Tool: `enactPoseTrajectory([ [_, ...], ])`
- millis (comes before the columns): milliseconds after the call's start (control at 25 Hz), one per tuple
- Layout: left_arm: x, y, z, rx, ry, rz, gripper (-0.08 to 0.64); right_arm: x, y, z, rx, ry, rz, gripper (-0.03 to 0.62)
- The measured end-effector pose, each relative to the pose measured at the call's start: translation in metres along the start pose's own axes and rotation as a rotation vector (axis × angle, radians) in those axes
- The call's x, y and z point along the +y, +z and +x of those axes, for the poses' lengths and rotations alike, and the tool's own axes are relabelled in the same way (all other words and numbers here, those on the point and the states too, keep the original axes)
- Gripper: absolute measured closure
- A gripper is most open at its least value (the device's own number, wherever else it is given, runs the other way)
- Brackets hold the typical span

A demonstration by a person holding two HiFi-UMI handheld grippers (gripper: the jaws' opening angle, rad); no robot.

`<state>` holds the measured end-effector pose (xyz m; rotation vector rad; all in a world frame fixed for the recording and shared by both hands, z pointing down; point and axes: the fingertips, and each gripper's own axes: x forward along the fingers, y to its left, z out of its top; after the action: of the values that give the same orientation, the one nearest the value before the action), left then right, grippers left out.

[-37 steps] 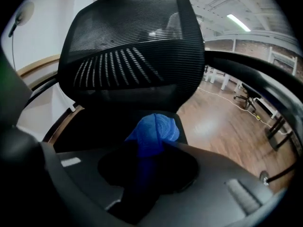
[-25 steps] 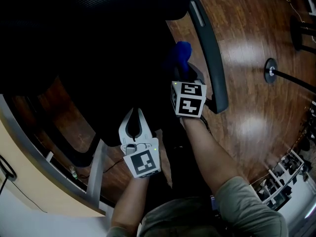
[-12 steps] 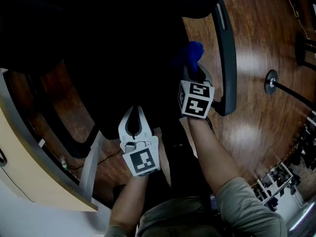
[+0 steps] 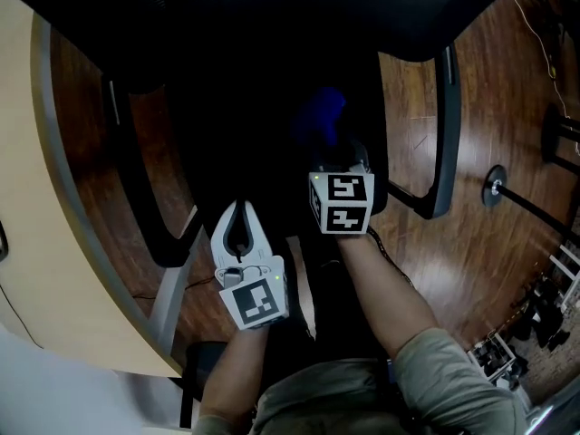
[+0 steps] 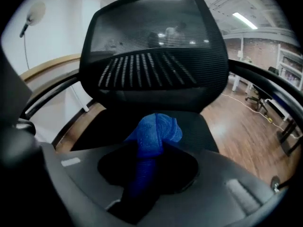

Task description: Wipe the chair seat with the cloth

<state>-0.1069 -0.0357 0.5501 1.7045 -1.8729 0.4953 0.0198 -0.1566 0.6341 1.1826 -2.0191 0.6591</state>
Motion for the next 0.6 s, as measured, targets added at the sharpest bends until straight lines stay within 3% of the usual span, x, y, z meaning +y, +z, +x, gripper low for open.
enactPoseTrajectory([
  [200, 0.025, -0.012, -0.025, 0.003, 0.007, -0.014, 0.555, 0.102, 0.011, 0.005, -0.025, 0.218, -0.153, 0.494],
  [600, 0.073, -0.029, -0.056, 0.041, 0.033, -0.07, 0.555, 0.223, 0.006, 0.009, 0.01, 0.401, -0.291, 0.494],
])
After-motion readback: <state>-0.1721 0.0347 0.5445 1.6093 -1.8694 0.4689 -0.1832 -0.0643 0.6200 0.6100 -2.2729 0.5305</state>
